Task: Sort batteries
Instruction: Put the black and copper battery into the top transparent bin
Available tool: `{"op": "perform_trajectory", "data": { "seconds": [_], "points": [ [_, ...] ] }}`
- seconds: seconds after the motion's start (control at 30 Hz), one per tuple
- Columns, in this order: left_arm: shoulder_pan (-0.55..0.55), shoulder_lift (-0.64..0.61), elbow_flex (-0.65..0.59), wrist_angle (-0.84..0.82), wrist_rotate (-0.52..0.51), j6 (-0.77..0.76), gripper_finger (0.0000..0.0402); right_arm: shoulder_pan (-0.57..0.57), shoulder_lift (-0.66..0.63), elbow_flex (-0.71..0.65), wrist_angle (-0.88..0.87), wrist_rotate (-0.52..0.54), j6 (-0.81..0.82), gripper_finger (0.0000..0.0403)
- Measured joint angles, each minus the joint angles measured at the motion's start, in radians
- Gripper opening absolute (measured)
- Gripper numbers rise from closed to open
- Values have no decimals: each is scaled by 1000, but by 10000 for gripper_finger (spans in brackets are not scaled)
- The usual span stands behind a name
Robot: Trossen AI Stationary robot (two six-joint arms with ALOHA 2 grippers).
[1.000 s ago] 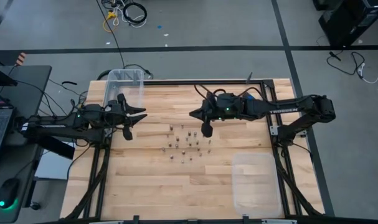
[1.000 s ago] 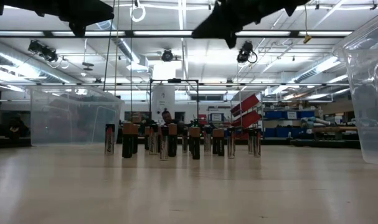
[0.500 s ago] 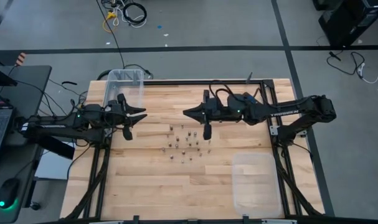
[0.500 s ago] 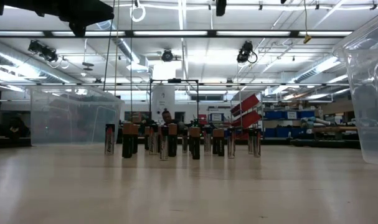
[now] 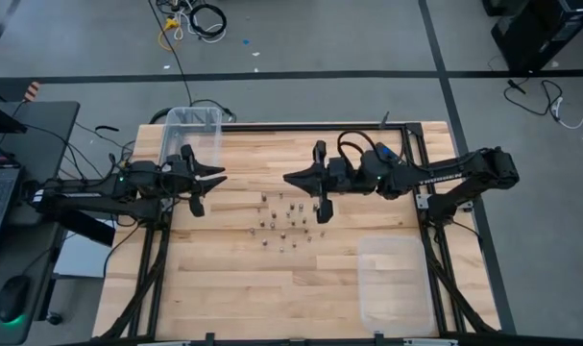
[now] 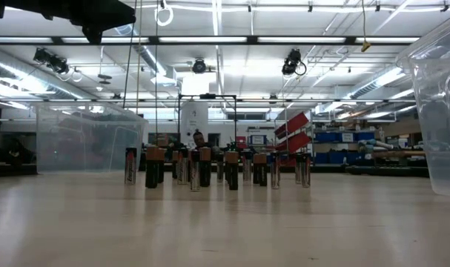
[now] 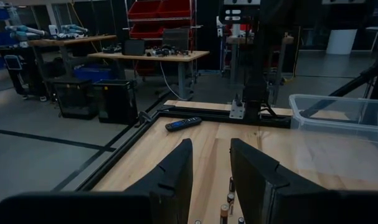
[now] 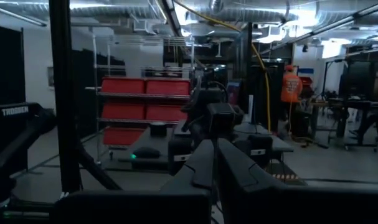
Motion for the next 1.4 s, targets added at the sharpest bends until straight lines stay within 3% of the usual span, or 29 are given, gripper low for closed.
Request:
{"op": "perform_trajectory", "data": {
  "seconds": [0.27, 0.67, 0.87, 0.93, 1.17, 1.4],
  "points": [
    [0, 0, 0, 0, 0, 0, 106, 15, 0, -15, 22, -69, -62, 8],
    [0, 0, 0, -16, 0, 0, 106, 127, -6, 30, 82, -72, -108, 0],
    [0, 0, 0, -18, 1, 0, 106, 252, -10, 121, 8, 141, -179, 0],
    [0, 0, 0, -24, 2, 0, 106, 264, -10, 149, -4, 165, -174, 0],
    [0, 0, 0, -72, 87, -11, 106, 261, -6, 242, -7, 125, -144, 0],
    [0, 0, 0, -86, 93, -33, 106, 219, 10, 385, -27, 37, -116, 0]
  ]
}}
